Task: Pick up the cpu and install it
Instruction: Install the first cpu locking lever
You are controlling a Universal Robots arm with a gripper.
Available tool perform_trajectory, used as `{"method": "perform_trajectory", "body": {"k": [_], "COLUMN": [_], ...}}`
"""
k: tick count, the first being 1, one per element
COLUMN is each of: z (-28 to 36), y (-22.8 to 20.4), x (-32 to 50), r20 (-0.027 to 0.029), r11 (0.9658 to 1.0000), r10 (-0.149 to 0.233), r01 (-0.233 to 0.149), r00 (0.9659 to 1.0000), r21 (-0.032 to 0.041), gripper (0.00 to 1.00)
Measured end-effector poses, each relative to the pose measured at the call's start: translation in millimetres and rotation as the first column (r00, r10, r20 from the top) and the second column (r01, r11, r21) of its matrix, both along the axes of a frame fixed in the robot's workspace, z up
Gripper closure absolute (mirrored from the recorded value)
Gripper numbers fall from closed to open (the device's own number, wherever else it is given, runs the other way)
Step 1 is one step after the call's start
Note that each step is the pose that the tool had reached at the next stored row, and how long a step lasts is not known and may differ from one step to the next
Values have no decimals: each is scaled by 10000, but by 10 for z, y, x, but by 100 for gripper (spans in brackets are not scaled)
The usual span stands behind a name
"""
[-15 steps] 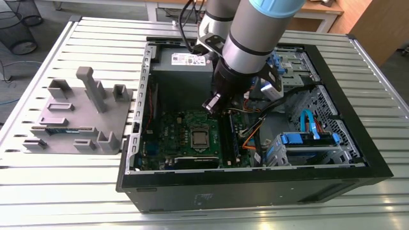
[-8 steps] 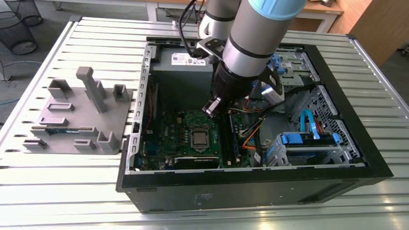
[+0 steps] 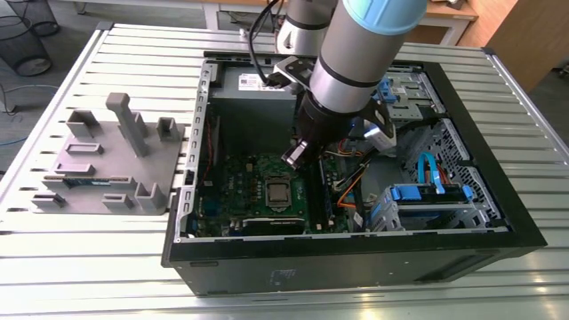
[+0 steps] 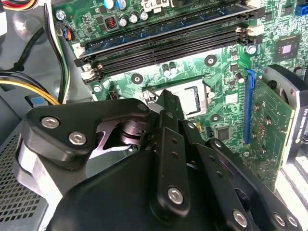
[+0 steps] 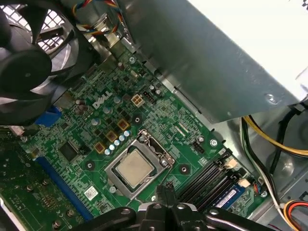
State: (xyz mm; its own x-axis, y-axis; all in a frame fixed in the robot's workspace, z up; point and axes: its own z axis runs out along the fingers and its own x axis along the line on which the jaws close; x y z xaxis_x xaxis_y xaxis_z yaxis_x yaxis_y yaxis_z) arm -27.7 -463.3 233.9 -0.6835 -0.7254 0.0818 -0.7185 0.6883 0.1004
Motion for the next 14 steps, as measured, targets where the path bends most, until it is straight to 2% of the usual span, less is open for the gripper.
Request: {"method": "perform_trajectory", "body": {"k": [7,14], "z": [-41,-75], "y": [-2,-1], "x": [-4,-53], "r20": [-1,10], "r11": [9999,9999], "r10": [112,145], "r01": [-112,-145], "r00": [9999,9999], "r21": [-1,0], "gripper": [89,89]}}
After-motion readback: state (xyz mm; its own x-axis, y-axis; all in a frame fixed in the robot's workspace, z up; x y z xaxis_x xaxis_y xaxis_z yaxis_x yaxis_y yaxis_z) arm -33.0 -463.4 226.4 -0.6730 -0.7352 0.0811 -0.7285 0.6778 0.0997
